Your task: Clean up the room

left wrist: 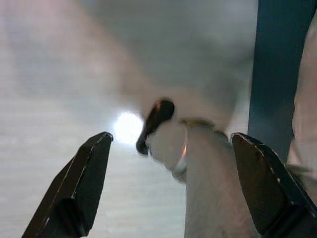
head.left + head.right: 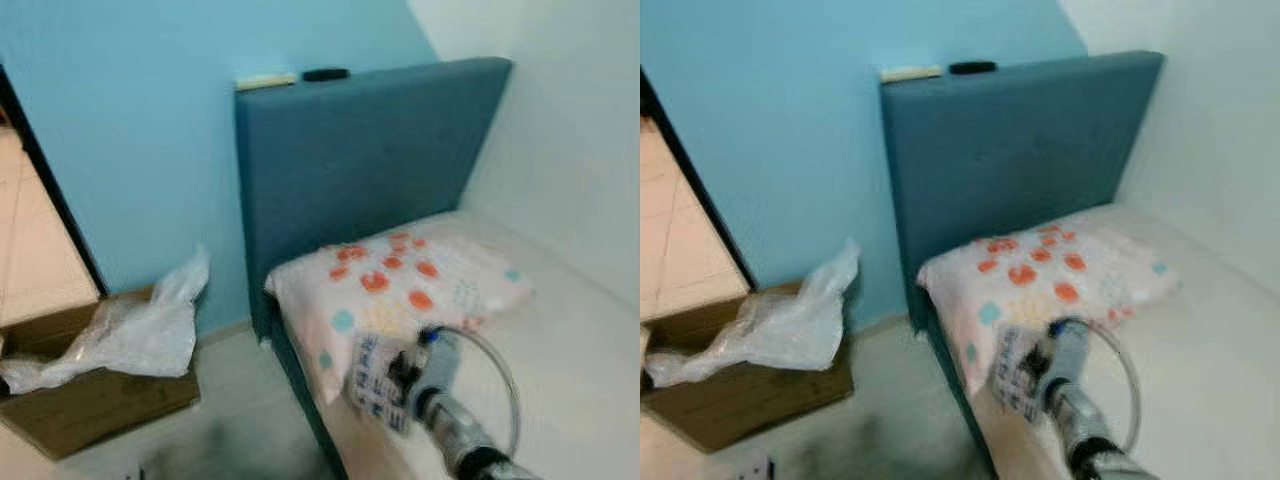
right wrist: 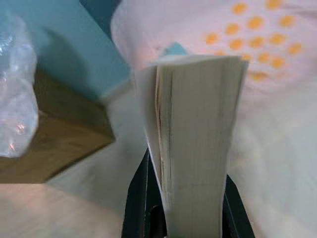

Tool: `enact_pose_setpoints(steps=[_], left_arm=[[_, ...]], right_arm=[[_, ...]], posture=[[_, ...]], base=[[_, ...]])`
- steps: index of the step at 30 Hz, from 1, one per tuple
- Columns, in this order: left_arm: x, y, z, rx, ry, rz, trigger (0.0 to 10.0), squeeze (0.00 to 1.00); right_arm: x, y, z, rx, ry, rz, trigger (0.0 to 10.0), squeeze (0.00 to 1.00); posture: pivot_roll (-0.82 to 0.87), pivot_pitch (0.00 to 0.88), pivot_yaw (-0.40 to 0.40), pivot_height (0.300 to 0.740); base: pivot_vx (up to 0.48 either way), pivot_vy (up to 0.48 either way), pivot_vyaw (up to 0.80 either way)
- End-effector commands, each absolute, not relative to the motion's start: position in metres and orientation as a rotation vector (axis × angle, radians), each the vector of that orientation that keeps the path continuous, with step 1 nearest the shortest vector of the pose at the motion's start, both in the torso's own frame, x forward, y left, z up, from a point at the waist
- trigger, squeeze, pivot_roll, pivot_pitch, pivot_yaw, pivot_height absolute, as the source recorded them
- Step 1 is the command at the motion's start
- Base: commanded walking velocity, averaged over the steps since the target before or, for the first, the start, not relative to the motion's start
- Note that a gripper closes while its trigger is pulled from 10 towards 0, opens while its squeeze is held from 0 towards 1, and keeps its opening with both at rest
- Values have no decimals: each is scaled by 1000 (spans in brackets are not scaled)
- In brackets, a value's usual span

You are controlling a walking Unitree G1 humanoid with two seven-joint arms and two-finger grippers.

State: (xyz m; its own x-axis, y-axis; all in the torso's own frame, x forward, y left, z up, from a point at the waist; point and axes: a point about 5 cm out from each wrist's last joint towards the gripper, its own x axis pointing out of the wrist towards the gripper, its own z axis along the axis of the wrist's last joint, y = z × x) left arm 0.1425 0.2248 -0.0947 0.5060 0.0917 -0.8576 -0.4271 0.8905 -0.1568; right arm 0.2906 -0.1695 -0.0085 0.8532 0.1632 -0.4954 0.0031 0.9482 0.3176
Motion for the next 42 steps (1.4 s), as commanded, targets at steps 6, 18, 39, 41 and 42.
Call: enact_pose_setpoints(steps=[6, 18, 39, 41, 42], left_arm=[[139, 223, -96, -348, 1019, 291, 10000, 0], [137, 226, -97, -343, 1027, 320, 10000, 0], [127, 241, -96, -294, 1032, 307, 10000, 0], [124, 246, -95, -291, 1027, 309, 10000, 0], [121, 251, -95, -290, 1023, 312, 10000, 0]], right_arm=[[287, -182, -11, 320, 554, 49, 10000, 0], [278, -185, -20, 530, 579, -64, 10000, 0], [234, -199, -55, 708, 752, -406, 10000, 0], [234, -202, -54, 741, 727, -434, 10000, 0], [236, -206, -53, 779, 697, -455, 10000, 0]], posture=[[-5, 0, -47, 740], [-1, 0, -48, 740], [92, 40, 2, 740], [104, 60, 13, 740], [107, 67, 16, 740]], base=[[0, -236, 0], [0, -134, 0], [0, 0, 0], [0, 0, 0], [0, 0, 0]])
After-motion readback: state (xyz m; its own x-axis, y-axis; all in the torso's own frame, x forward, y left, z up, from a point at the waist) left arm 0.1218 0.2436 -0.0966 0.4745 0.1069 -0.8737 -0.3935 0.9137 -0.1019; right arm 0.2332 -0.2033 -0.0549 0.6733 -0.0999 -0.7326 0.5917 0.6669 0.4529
